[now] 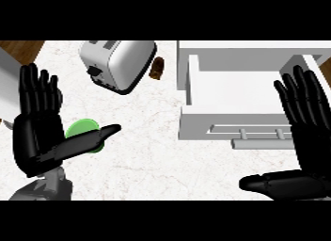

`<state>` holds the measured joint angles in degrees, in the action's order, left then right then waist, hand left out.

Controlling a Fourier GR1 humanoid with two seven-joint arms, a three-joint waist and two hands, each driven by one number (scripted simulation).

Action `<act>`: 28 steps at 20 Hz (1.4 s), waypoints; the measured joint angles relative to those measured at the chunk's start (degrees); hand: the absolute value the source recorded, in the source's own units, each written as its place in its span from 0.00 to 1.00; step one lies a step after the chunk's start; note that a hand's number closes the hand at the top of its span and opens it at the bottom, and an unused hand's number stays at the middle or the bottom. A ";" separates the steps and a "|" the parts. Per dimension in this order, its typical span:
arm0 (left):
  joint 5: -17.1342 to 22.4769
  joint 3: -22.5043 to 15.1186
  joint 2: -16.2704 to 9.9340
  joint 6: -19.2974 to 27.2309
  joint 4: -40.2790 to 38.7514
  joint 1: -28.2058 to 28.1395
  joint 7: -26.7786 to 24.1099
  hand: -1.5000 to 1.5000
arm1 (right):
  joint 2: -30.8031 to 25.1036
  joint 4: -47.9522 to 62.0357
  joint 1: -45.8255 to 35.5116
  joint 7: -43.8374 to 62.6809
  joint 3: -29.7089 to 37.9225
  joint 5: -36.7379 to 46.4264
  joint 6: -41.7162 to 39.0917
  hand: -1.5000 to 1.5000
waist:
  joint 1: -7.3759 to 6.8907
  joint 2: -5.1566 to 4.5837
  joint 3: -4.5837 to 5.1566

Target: Pick up the cup, place it into the drawer and close the drawer

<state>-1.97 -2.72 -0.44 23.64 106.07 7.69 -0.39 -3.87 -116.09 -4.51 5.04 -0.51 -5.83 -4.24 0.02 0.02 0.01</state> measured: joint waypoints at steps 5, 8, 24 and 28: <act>0.86 0.91 -0.15 0.05 -1.14 -1.09 -0.49 0.00 | -0.08 0.24 -1.85 1.06 0.52 0.39 0.39 0.00 | -0.02 0.00 0.00; 1.20 1.55 0.12 -0.05 -2.33 -2.43 -1.49 0.00 | 0.02 -1.05 -0.35 0.99 0.28 0.42 0.00 0.00 | 0.00 0.01 -0.01; 6.08 4.21 -0.20 0.59 -13.48 -8.35 -11.79 0.00 | -0.33 -2.31 -0.12 2.39 1.81 -0.88 -0.85 0.00 | -0.02 0.01 0.00; 8.37 6.85 -0.57 -1.94 -18.45 -8.92 -16.45 0.00 | -0.51 -1.91 -0.90 3.01 1.96 -0.91 -0.94 0.00 | -0.03 -0.01 0.00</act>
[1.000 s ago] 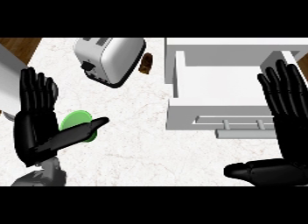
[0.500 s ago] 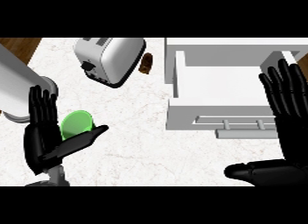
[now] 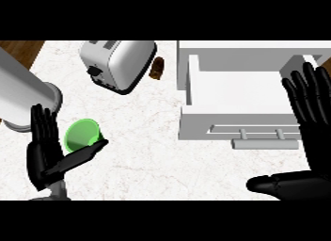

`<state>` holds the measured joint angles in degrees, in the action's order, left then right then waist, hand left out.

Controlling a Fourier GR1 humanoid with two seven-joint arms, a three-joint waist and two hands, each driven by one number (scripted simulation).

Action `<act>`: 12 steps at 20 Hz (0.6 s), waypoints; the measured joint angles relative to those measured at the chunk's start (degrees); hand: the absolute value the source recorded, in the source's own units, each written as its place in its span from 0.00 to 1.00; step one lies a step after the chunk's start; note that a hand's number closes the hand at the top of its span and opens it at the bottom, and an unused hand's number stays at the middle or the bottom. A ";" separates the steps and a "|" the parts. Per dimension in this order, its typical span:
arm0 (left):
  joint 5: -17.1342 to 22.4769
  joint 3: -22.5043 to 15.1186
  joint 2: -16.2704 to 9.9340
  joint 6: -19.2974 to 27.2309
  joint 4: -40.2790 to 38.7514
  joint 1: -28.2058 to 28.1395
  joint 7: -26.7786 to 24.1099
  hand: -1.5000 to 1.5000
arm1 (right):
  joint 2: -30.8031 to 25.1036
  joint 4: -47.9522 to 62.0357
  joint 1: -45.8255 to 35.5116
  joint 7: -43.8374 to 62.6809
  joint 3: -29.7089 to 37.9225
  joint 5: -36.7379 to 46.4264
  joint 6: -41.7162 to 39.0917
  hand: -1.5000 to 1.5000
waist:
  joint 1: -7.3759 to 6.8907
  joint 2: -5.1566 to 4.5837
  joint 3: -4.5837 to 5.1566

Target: Pick up the cup, place it into the drawer and close the drawer

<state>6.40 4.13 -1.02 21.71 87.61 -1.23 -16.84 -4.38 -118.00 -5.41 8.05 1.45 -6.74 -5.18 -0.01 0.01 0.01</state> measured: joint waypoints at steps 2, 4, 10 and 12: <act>0.87 0.65 -0.19 -1.49 -1.51 -0.83 -1.64 0.00 | 0.00 -0.38 -0.10 0.47 -0.29 0.01 -0.15 0.00 | -0.01 -0.01 -0.01; 1.53 1.00 -0.11 -2.03 -4.06 -0.75 -3.83 0.00 | 0.18 -1.04 1.37 -0.46 -0.30 -0.06 -0.59 0.00 | 0.03 0.00 0.00; 2.92 2.48 -0.06 -4.60 -9.44 -1.35 -8.17 0.00 | 0.24 -0.67 0.29 0.12 0.04 -0.15 -0.43 0.00 | 0.00 0.00 -0.01; 3.65 3.61 0.18 -5.17 -13.28 0.00 -10.58 0.00 | -0.28 0.17 -0.64 0.13 1.25 -1.19 -0.80 0.00 | 0.03 -0.01 0.00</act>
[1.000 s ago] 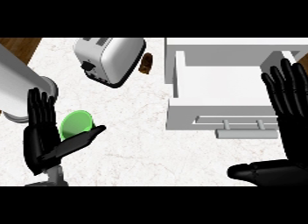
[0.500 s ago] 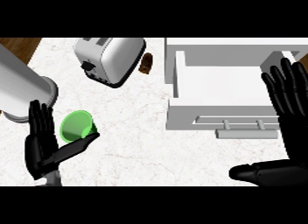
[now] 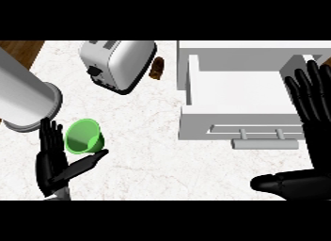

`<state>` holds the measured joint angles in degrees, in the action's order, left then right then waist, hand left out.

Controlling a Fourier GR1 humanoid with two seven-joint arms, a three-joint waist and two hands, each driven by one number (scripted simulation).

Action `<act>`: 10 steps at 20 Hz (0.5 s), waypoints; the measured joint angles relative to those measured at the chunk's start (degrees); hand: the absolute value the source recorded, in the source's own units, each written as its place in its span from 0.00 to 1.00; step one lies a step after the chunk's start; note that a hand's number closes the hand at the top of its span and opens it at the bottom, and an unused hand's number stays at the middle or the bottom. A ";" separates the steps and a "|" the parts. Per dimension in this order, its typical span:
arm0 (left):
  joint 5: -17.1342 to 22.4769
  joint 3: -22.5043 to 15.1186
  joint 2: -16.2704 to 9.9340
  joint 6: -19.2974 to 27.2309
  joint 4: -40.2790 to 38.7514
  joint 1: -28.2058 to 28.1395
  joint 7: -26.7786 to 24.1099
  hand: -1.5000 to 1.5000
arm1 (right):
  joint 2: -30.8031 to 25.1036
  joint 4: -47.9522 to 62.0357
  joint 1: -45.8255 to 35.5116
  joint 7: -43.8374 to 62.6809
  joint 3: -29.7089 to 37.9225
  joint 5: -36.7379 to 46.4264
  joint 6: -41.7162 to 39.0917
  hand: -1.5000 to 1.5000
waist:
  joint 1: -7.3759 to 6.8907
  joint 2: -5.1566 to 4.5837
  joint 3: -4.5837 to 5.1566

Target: Pick up the cup, place it into the drawer and close the drawer

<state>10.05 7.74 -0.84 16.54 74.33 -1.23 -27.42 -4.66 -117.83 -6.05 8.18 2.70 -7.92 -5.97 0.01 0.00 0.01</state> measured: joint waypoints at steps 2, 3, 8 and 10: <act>0.77 0.95 -0.61 -1.07 -2.34 0.90 -1.15 0.00 | 0.43 0.54 0.22 -1.04 -0.55 0.52 -0.08 0.00 | 0.00 0.00 0.01; 1.10 1.31 -0.77 -1.41 -3.24 1.21 -1.52 0.00 | 0.47 -0.47 0.69 -0.30 -0.75 0.51 0.03 0.00 | 0.01 -0.01 0.00; 2.70 4.11 -1.45 -2.61 -10.91 4.04 -6.76 0.00 | -0.21 0.04 0.24 0.11 0.06 -0.24 -0.79 0.00 | 0.04 -0.01 0.00; 2.98 4.19 -1.31 -2.71 -11.74 3.90 -7.79 0.00 | -0.05 -1.31 0.15 1.49 -0.42 -0.17 -0.39 0.00 | 0.03 0.00 0.00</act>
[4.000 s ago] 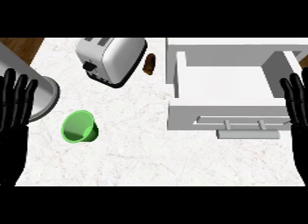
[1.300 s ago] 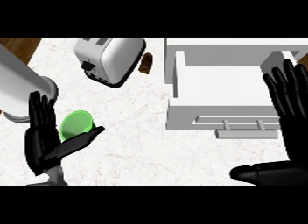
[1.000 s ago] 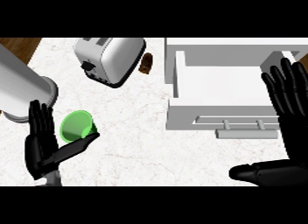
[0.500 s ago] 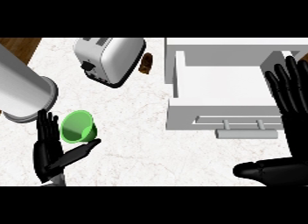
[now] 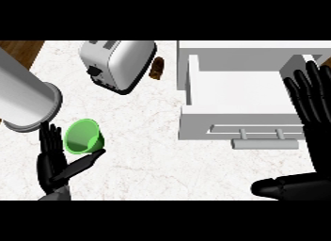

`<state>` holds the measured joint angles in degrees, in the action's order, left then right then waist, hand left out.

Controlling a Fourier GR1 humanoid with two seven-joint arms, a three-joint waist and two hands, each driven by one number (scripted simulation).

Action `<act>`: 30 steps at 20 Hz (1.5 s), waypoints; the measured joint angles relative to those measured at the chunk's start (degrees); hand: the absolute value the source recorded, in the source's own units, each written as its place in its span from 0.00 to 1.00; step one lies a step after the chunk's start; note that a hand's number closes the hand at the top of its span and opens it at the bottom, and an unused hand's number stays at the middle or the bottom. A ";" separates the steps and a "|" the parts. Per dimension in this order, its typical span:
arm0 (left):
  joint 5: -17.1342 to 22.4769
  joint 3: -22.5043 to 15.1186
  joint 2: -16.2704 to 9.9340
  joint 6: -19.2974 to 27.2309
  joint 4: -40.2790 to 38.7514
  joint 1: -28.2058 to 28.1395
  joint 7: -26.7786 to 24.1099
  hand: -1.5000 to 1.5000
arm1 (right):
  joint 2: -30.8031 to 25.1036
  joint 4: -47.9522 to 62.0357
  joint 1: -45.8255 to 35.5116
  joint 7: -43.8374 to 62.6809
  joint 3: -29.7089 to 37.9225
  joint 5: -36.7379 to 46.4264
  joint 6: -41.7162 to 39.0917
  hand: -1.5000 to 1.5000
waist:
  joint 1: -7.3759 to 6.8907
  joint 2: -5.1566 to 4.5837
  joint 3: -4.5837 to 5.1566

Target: Pick up the cup, place it into the drawer and close the drawer

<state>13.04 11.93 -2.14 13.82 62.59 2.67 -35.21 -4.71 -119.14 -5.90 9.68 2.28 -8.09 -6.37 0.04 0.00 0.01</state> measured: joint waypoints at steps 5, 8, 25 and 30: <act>1.00 1.58 -0.98 -1.48 -7.47 2.46 -4.18 0.00 | 0.01 1.07 0.74 -1.57 0.31 -0.16 -0.97 0.00 | 0.04 -0.01 0.00; 1.14 1.49 -1.15 -1.78 -9.66 3.20 -5.11 0.00 | -0.42 0.48 1.62 -1.60 0.94 -0.63 -1.67 0.00 | 0.04 0.00 0.01; 5.54 4.51 -3.35 -9.38 -26.11 11.80 -14.09 0.00 | 0.35 -0.95 0.25 1.15 0.32 -0.59 -0.52 0.00 | 0.15 -0.04 0.01; 6.87 4.94 -4.28 -13.56 -30.11 14.17 -15.20 0.00 | 0.84 -2.50 0.86 1.75 -0.65 0.03 -0.08 0.00 | 0.20 -0.03 0.02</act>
<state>19.91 16.86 -6.42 0.27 32.48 16.84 -50.41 -3.87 -121.65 -5.04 11.43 1.63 -8.06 -6.45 0.24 -0.03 0.03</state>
